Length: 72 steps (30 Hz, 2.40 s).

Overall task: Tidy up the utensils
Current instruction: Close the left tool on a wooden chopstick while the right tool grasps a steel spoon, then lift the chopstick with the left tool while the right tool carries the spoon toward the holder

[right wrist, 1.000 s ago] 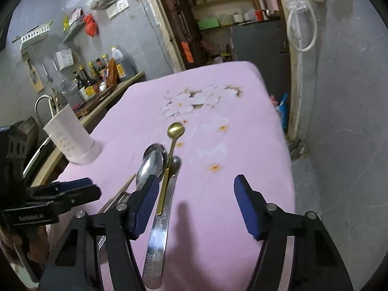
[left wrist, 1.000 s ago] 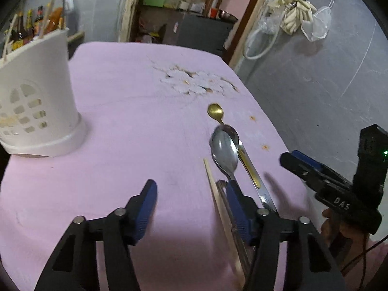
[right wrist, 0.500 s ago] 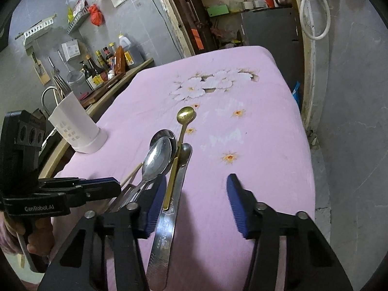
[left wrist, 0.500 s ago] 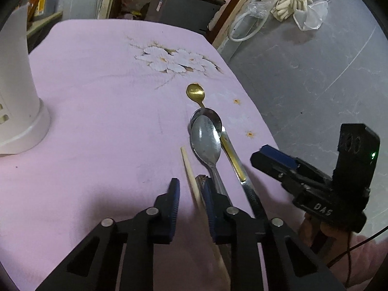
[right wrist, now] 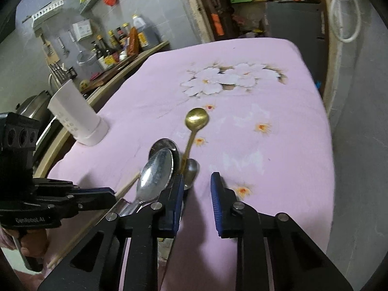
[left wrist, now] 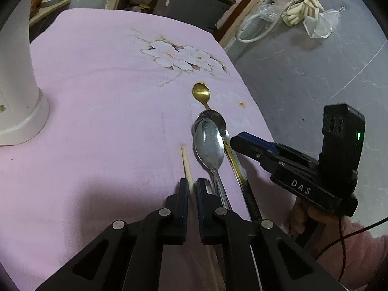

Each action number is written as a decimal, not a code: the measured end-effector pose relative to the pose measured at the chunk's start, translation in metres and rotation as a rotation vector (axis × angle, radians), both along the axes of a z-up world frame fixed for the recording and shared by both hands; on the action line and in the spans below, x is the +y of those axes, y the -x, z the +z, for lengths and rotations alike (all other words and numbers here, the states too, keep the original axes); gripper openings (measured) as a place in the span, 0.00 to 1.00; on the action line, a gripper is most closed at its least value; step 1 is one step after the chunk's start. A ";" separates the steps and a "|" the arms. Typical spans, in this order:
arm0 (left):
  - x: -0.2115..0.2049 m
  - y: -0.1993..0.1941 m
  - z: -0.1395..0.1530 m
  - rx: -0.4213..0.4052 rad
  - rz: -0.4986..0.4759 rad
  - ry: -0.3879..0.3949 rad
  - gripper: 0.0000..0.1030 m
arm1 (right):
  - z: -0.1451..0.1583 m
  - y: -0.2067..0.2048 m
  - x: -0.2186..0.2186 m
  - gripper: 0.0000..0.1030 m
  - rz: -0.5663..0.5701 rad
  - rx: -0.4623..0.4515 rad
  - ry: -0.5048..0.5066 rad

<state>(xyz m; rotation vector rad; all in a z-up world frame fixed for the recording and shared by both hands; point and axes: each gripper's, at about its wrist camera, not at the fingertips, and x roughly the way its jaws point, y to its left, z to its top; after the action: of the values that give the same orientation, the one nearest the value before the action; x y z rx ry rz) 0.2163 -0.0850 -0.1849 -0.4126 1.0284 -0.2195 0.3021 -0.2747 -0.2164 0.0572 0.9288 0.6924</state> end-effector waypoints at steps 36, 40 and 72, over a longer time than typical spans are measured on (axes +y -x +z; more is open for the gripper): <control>0.021 0.022 0.031 -0.020 0.022 -0.073 0.05 | 0.052 -0.014 0.009 0.04 0.018 -0.115 0.009; 0.037 0.026 0.053 -0.091 0.089 -0.048 0.05 | 0.083 -0.001 0.000 0.04 -0.062 -0.240 0.040; 0.271 0.003 0.199 -0.519 0.421 -0.076 0.05 | 0.284 0.057 0.167 0.04 -0.163 -0.674 -0.045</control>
<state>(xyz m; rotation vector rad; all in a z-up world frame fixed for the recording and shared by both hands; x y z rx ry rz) 0.2132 0.1861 0.0144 -0.4621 0.4242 0.0909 0.2456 -0.1081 0.0676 -0.0595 0.2576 0.5265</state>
